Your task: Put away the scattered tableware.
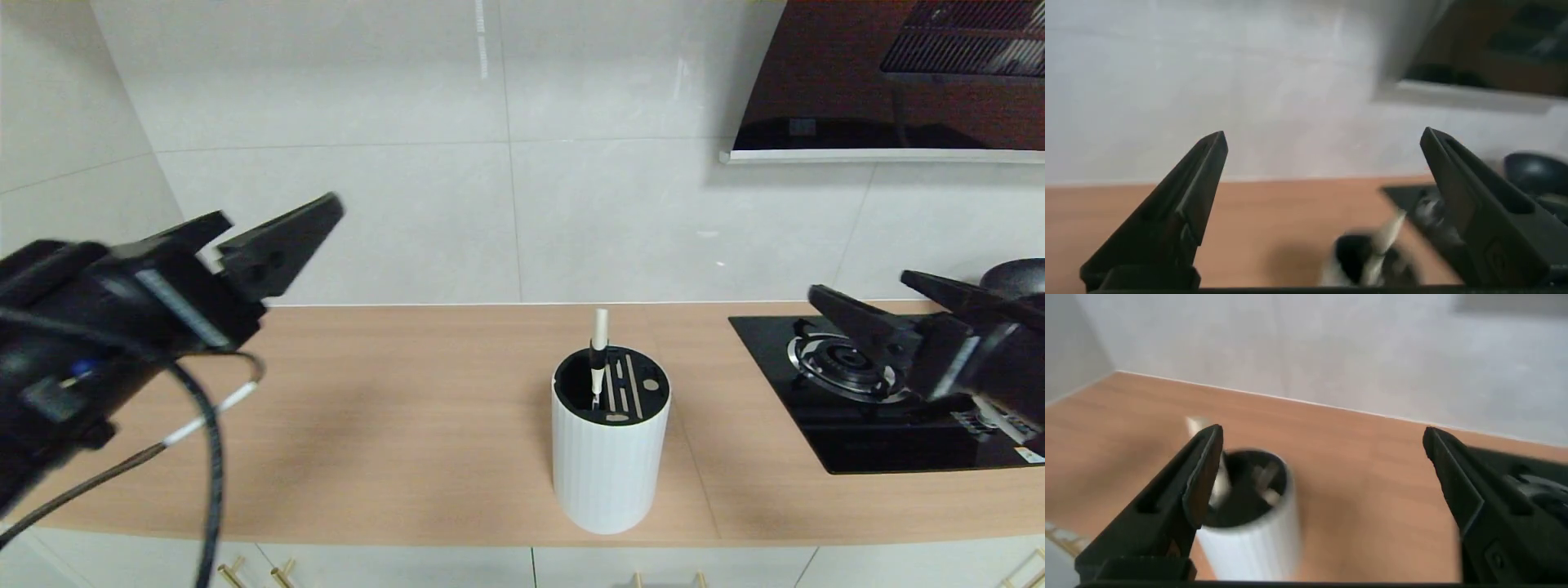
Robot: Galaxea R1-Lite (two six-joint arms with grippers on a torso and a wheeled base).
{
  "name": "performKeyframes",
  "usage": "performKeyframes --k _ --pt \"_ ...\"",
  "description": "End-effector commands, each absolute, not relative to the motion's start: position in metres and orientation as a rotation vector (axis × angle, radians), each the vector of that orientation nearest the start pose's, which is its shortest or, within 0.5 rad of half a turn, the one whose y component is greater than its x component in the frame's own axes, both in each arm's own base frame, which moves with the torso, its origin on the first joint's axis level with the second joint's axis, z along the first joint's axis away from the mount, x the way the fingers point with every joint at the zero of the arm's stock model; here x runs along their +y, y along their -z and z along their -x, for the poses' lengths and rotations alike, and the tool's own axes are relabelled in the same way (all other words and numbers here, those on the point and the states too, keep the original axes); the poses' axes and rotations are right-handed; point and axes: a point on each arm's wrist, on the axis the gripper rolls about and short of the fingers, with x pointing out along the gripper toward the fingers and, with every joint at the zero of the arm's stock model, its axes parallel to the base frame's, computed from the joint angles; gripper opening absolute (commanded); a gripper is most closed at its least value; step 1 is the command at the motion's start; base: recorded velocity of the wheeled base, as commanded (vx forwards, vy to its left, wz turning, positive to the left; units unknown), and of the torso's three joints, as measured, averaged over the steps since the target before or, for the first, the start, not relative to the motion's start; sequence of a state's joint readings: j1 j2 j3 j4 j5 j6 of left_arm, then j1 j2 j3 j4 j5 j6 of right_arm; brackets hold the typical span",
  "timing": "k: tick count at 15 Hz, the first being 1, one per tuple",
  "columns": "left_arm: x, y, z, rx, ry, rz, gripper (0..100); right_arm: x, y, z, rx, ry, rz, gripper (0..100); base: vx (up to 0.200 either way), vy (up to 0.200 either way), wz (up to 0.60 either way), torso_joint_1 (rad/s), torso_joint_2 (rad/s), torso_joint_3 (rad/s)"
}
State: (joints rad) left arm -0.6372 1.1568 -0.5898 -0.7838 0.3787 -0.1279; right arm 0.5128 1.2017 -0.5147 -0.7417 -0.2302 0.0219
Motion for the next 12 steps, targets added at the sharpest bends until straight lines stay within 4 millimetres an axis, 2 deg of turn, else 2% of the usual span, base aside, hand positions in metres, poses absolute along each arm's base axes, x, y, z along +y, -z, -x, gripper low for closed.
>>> performKeyframes --k 1,3,4,6,7,9,12 --pt "-0.018 -0.234 -0.051 -0.199 0.151 0.220 100 0.032 -0.228 -0.102 -0.166 -0.138 -0.067 100 0.000 0.000 0.00 0.000 0.00 0.000" --pt "0.003 -0.210 -0.011 -0.178 0.107 0.204 100 0.013 -0.217 -0.066 -0.214 -0.094 -0.064 100 0.000 0.000 0.00 0.000 0.00 0.000" --pt "0.009 -0.201 0.002 -0.167 0.082 0.197 100 0.008 -0.213 -0.050 -0.222 -0.086 -0.062 100 0.000 0.000 0.00 0.000 0.00 0.000" --pt "0.016 -0.177 0.031 -0.166 0.023 0.181 100 -0.004 -0.193 0.002 -0.185 -0.083 -0.054 100 0.000 0.000 0.00 0.000 0.00 0.000" --pt "0.017 -0.172 0.039 -0.180 0.009 0.180 100 -0.007 -0.185 0.017 -0.164 -0.072 -0.049 100 0.000 0.000 0.00 0.000 0.00 0.000" --pt "0.017 -0.166 0.047 -0.195 -0.041 0.178 100 -0.010 -0.167 0.041 -0.170 -0.020 -0.043 100 0.000 0.000 0.00 0.000 0.00 0.000" --pt "0.014 -0.161 0.045 -0.189 -0.162 0.167 100 -0.011 -0.162 0.045 -0.174 0.106 -0.046 100 0.000 0.000 0.00 0.000 0.00 0.000"
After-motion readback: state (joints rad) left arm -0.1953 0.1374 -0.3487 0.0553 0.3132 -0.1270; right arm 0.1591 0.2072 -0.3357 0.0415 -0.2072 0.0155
